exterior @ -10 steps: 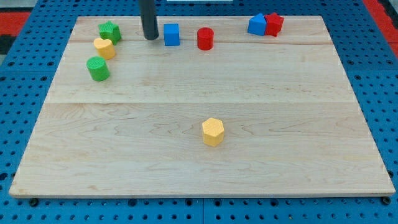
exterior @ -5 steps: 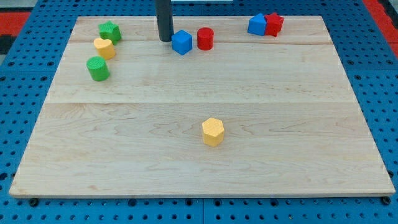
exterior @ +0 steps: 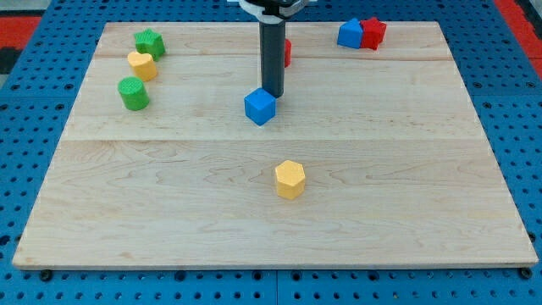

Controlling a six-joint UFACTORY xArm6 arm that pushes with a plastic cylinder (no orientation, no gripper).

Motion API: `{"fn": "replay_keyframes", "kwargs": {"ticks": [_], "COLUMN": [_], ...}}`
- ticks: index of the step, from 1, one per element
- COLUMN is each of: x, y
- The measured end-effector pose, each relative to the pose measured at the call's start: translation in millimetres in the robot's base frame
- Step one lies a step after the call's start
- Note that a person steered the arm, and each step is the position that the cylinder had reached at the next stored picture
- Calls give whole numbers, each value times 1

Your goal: Move blue cube towards center right

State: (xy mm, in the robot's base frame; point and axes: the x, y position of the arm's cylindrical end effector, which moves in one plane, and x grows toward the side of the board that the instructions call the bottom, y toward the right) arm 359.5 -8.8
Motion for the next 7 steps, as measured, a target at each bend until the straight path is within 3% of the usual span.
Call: {"fn": "replay_keyframes", "kwargs": {"ticks": [2, 3, 5, 7], "x": [16, 52, 67, 44], "y": [-61, -64, -21, 44]}}
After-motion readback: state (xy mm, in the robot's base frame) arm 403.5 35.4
